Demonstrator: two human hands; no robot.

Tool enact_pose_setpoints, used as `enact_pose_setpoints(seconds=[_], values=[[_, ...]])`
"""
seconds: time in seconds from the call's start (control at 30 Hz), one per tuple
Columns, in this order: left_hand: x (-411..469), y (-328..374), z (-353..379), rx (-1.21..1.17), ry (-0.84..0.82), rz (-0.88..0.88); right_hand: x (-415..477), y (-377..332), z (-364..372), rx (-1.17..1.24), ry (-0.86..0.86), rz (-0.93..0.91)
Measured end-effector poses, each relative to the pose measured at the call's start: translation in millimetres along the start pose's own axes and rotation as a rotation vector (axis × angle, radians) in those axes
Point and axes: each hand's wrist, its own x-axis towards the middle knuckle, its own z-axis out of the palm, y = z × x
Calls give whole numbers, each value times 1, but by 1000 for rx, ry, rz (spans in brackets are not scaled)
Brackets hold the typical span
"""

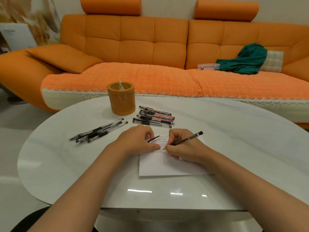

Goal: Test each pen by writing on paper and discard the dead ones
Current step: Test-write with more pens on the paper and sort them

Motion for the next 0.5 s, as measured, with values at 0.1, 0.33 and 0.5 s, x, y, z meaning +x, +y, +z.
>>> enact_pose_setpoints(seconds=[0.1,0.33,0.5], values=[[1,1,0,4,-10,-3,3,4,1,-21,-1,-16],[1,0,0,7,-10,-3,3,4,3,-69,10,-17],[1,0,0,3,2,-1,3,4,4,-118,1,-26]])
